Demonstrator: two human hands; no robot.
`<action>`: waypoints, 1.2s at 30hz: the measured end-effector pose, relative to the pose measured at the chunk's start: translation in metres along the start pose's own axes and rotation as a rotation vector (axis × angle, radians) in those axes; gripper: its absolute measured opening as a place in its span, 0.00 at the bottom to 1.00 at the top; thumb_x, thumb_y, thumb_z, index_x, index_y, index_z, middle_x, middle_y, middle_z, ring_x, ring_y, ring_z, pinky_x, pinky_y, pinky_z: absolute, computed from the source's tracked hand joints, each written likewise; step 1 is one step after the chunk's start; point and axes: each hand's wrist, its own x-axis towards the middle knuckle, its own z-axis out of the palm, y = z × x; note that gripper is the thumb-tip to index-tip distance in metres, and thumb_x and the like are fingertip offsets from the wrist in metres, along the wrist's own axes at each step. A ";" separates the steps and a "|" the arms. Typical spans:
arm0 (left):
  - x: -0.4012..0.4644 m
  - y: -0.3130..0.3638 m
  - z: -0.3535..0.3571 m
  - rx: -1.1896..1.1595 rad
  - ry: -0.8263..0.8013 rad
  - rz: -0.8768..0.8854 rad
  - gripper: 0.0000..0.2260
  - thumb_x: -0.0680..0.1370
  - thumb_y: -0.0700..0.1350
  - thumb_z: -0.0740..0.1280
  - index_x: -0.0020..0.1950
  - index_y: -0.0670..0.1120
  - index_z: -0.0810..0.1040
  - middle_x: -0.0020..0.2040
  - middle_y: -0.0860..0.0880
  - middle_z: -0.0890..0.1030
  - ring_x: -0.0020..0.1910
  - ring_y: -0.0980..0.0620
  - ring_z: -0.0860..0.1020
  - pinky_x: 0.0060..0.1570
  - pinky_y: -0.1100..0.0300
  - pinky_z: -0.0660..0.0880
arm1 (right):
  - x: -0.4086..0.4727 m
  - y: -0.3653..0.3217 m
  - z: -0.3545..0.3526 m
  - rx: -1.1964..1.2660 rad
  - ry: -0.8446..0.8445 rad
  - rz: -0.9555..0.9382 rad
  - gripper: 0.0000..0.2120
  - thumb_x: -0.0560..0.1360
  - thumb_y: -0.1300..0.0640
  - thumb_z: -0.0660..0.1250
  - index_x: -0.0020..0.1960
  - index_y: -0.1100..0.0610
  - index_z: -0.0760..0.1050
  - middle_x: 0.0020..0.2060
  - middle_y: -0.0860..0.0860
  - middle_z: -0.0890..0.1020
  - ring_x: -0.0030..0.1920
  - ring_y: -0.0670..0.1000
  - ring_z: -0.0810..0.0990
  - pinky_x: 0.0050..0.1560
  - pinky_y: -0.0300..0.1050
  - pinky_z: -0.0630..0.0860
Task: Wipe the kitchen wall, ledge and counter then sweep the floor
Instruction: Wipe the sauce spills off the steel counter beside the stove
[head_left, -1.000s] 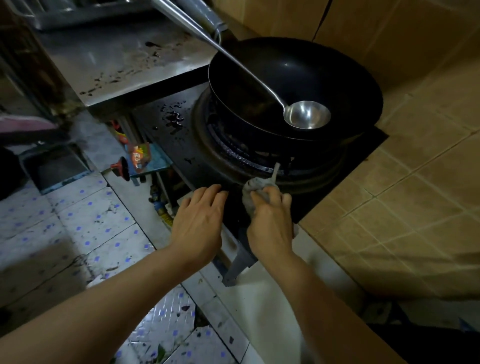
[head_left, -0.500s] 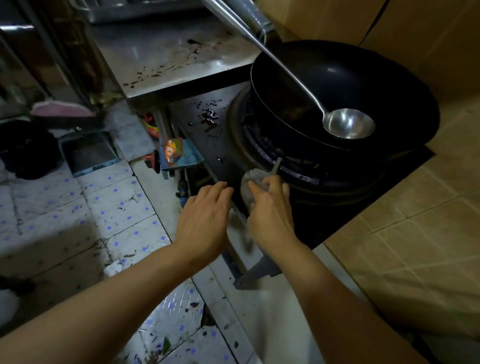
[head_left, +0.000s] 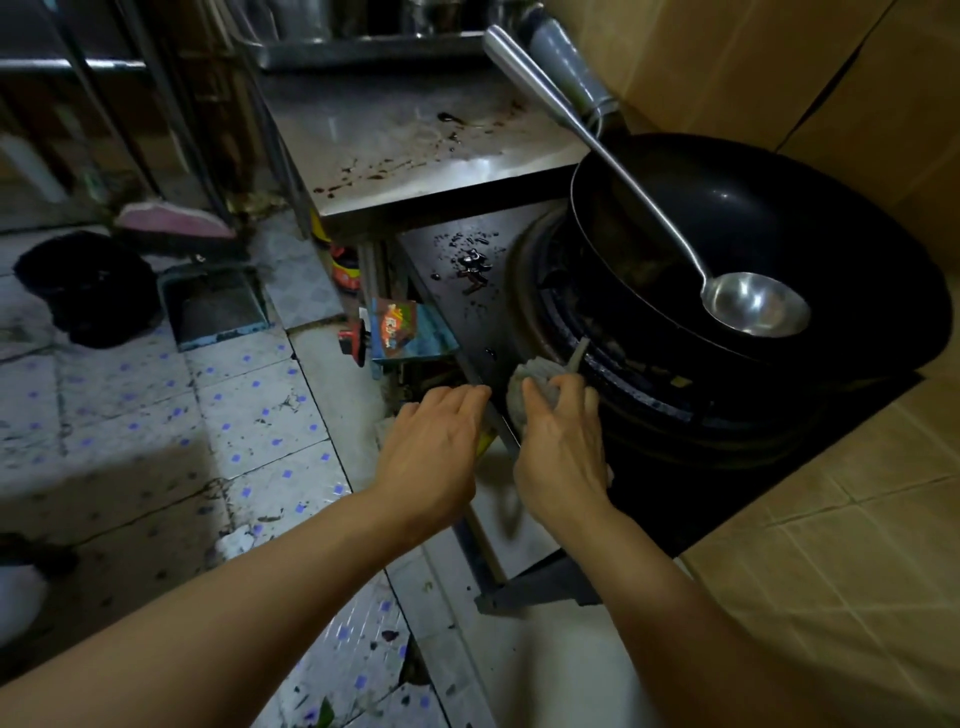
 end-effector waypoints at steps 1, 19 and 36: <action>0.001 -0.002 -0.001 0.004 0.011 -0.009 0.33 0.73 0.38 0.65 0.75 0.49 0.54 0.73 0.50 0.63 0.70 0.50 0.62 0.65 0.57 0.62 | -0.003 0.002 0.004 -0.003 0.029 -0.009 0.29 0.62 0.71 0.73 0.63 0.66 0.73 0.58 0.64 0.73 0.55 0.64 0.72 0.50 0.54 0.76; 0.007 -0.030 -0.019 -0.042 0.069 -0.068 0.26 0.74 0.40 0.64 0.71 0.48 0.62 0.67 0.49 0.68 0.64 0.49 0.66 0.59 0.57 0.65 | 0.021 -0.024 0.010 0.031 0.020 -0.082 0.28 0.69 0.66 0.70 0.68 0.59 0.70 0.64 0.60 0.68 0.61 0.62 0.66 0.56 0.56 0.74; 0.000 -0.032 -0.013 -0.042 0.050 -0.081 0.27 0.75 0.38 0.63 0.73 0.47 0.60 0.70 0.48 0.67 0.67 0.47 0.65 0.61 0.54 0.66 | -0.001 -0.017 0.017 -0.195 0.064 -0.022 0.24 0.63 0.68 0.73 0.58 0.63 0.75 0.49 0.63 0.75 0.46 0.62 0.74 0.36 0.49 0.74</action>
